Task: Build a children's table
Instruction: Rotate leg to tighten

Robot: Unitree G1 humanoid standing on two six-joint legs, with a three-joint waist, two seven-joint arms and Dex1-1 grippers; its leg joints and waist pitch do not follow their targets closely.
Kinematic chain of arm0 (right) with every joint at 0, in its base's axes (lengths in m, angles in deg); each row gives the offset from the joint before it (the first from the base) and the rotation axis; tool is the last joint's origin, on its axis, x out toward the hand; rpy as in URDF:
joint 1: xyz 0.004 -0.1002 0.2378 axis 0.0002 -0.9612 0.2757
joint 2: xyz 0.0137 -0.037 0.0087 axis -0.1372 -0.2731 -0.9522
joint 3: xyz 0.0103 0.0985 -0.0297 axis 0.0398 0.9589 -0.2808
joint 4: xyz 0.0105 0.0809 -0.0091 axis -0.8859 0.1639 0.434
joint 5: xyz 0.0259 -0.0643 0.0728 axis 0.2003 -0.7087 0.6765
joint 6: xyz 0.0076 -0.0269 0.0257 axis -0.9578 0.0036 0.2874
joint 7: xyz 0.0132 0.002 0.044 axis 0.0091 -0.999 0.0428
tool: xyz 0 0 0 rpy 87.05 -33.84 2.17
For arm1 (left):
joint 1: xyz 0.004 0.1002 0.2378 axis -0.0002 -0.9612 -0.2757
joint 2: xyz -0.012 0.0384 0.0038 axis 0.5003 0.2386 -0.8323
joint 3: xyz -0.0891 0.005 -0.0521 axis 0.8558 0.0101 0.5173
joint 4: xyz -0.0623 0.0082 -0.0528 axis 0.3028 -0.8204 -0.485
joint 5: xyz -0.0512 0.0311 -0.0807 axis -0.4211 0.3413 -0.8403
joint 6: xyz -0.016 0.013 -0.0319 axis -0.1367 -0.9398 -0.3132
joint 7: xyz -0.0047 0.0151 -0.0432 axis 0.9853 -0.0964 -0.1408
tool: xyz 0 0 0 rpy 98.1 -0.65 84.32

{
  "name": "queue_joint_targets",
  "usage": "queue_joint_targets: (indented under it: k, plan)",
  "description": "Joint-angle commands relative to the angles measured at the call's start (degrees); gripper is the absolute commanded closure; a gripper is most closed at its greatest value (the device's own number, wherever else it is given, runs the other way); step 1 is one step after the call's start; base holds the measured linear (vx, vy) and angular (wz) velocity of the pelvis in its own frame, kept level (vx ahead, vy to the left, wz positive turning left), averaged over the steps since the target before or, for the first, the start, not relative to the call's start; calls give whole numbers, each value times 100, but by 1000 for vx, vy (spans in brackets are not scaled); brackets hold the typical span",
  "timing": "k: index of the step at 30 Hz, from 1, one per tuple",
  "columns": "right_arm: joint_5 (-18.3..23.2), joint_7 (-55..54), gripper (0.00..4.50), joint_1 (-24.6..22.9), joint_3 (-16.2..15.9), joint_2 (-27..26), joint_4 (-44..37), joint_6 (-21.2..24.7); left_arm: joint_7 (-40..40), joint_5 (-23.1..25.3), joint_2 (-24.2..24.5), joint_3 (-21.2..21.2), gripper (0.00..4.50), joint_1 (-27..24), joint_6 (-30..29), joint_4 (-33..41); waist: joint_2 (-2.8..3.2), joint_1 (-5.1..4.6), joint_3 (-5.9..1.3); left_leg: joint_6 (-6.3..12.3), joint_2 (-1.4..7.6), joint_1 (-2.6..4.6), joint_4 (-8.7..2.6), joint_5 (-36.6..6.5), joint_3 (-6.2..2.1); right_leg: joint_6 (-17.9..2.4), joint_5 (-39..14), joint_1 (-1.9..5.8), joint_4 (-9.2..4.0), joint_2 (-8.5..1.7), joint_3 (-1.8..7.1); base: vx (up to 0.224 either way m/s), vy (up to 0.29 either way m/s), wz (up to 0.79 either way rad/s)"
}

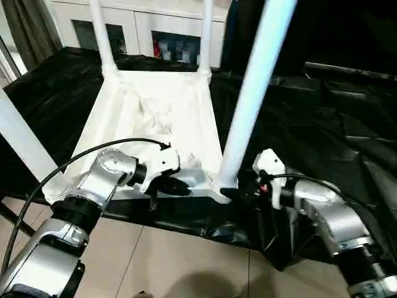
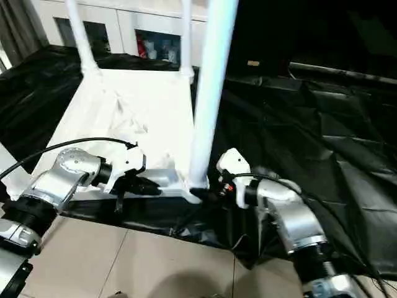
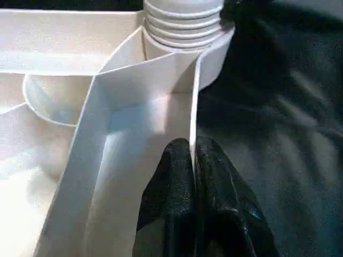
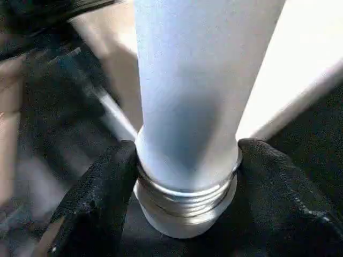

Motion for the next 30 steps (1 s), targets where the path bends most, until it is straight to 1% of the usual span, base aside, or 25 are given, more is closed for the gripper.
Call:
queue_joint_targets:
  k: [1, 2, 3, 4, 5, 7, 8, 9, 10, 11, 12, 13, 14, 15, 16, 18, 20, 21, 22, 23, 24, 25, 27, 28, 30]
  plan:
    - [-123, -679, 175, -82, 107, -312, 331, 109, 727, 11, -267, 241, 450, 200, -177, -224, 28, 15, -394, 31, 50, -3, -397, -1193, -3, -700, -2417, 283, -601, -412, 254, 0, 0, 0]
    - [-131, -751, 176, -91, 105, -367, 352, 102, 797, 13, -307, 251, 450, 213, -194, -242, 40, 10, -404, 13, 53, 12, -400, -1244, -14, -688, -2456, 283, -613, -414, 246, 0, 0, 0]
    - [-237, -1159, 176, -27, 128, -547, 492, 90, 1064, 67, -462, 244, 450, 280, -240, -340, 42, 9, -406, 24, 47, -14, -408, -1213, -24, -670, -2418, 311, -608, -417, 245, 0, 0, 0]
    - [-315, -1459, 176, 23, 147, -675, 595, 82, 1257, 107, -573, 239, 450, 329, -273, -411, 45, -1, -404, 20, 53, -18, -411, -1206, -18, -673, -2390, 293, -610, -416, 254, 0, 0, 0]
    - [-383, -1975, 176, 159, 227, -933, 829, 25, 1673, 172, -812, 240, 450, 428, -348, -568, 50, -18, -395, -17, 43, 15, -402, -1276, -5, -692, -2431, 258, -628, -401, 249, 0, 0, 0]
    - [-399, -2417, 176, 349, 314, -1179, 1091, -4, 2022, 233, -1072, 209, 450, 515, -415, -696, 53, -45, -411, -65, 26, 2, -410, -1287, -33, -655, -2572, 288, -630, -413, 229, 0, 0, 0]
    - [-405, -2597, 176, 436, 345, -1290, 1196, -15, 2178, 271, -1190, 194, 450, 549, -434, -746, 44, -60, -412, -30, 25, 11, -401, -1287, -30, -645, -2540, 282, -640, -409, 237, 0, 0, 0]
    - [-406, -2611, 176, 443, 348, -1299, 1204, -15, 2191, 274, -1199, 193, 450, 552, -436, -750, 44, -60, -412, -30, 25, 11, -401, -1287, -30, -645, -2540, 282, -640, -409, 237, 0, 0, 0]
    - [-440, -2713, 176, 534, 331, -1417, 1302, -65, 2325, 366, -1314, 140, 450, 581, -426, -799, 55, -67, -409, 24, 27, -6, -405, -1262, -26, -657, -2443, 292, -643, -407, 242, 0, 0, 0]
    - [-488, -2676, 176, 581, 270, -1468, 1340, -127, 2362, 460, -1362, 74, 450, 595, -392, -827, 62, -73, -425, 51, 37, -6, -405, -1245, -26, -693, -2283, 290, -632, -406, 247, 0, 0, 0]
    - [-516, -2644, 176, 592, 232, -1485, 1343, -157, 2371, 507, -1372, 40, 450, 598, -374, -836, 53, -77, -429, 74, 36, -20, -409, -1199, -29, -732, -2111, 315, -604, -395, 247, 0, 0, 0]
    - [-516, -2644, 176, 592, 232, -1485, 1343, -157, 2371, 507, -1372, 40, 450, 598, -374, -836, 56, -70, -431, 91, 34, -23, -406, -1164, -23, -749, -2017, 317, -599, -395, 254, 0, 0, 0]
    - [-470, -2438, 176, 576, 207, -1518, 1253, -307, 2335, 570, -1355, -9, 450, 612, -332, -877, 61, -71, -433, 113, 44, -28, -411, -1127, -25, -804, -1839, 319, -579, -395, 261, 0, 0, 0]
    - [-467, -2431, 176, 575, 209, -1518, 1249, -313, 2330, 570, -1353, -10, 450, 613, -329, -879, 63, -70, -434, 117, 46, -29, -411, -1132, -25, -823, -1795, 325, -575, -400, 260, 0, 0, 0]
    - [-447, -2392, 141, 569, 231, -1520, 1229, -350, 2300, 570, -1336, -14, 450, 616, -309, -890, 58, -70, -437, 127, 39, -27, -408, -1125, -19, -856, -1738, 331, -566, -396, 260, 0, 0, 0]
    - [-402, -2254, 106, 558, 270, -1457, 1168, -448, 2221, 575, -1267, -1, 450, 610, -278, -908, 57, -66, -435, 141, 41, -30, -408, -1134, -17, -887, -1741, 337, -567, -406, 264, 0, 0, 0]
    - [-300, -1924, 94, 538, 266, -1237, 998, -466, 2037, 555, -1124, 25, 450, 563, -213, -865, 61, -57, -434, 168, 43, -22, -412, -1180, -23, -883, -1783, 343, -570, -407, 257, 0, 0, 0]
    - [-273, -1812, 79, 525, 260, -1152, 930, -455, 1957, 543, -1074, 32, 450, 539, -185, -836, 38, -66, -433, 195, 47, -27, -410, -1166, -13, -886, -1762, 346, -574, -401, 264, 0, 0, 0]
    - [-85, -1280, 79, 452, 223, -896, 667, -224, 1730, 502, -954, 57, 450, 484, -144, -769, 43, -61, -434, 209, 50, -44, -412, -1102, -19, -898, -1691, 356, -562, -406, 265, 0, 0, 0]
    - [-54, -1193, 58, 439, 217, -856, 624, -184, 1694, 496, -936, 61, 450, 475, -138, -757, 40, -39, -435, 273, 50, -37, -403, -1063, -14, -919, -1574, 365, -555, -402, 267, 0, 0, 0]
    - [18, -882, 58, 377, 171, -684, 467, -139, 1548, 473, -869, 65, 450, 441, -107, -717, 40, -51, -440, 294, 63, -50, -406, -1018, -16, -979, -1430, 369, -532, -410, 270, 0, 0, 0]
    - [77, -534, 58, 299, 117, -446, 303, -80, 1366, 447, -775, 61, 450, 402, -91, -675, 22, -43, -433, 309, 57, -50, -410, -1002, -20, -967, -1451, 394, -549, -396, 257, 0, 0, 0]
    - [138, -126, 58, 202, 52, -161, 115, -23, 1132, 411, -659, 42, 450, 355, -30, -625, 39, -25, -434, 372, 66, -47, -399, -1011, -13, -982, -1406, 387, -541, -405, 268, 0, 0, 0]
    - [161, 239, 58, 118, -21, 116, -41, 21, 809, 335, -530, 15, 450, 290, -40, -513, 28, -39, -432, 355, 65, -55, -405, -1049, -19, -989, -1488, 387, -542, -403, 253, 0, 0, 0]
    - [164, 426, 58, 88, -45, 251, -101, 17, 543, 272, -440, -15, 450, 230, 32, -397, 28, -48, -429, 349, 68, -62, -404, -1066, -21, -974, -1593, 381, -549, -419, 257, 0, 0, 0]
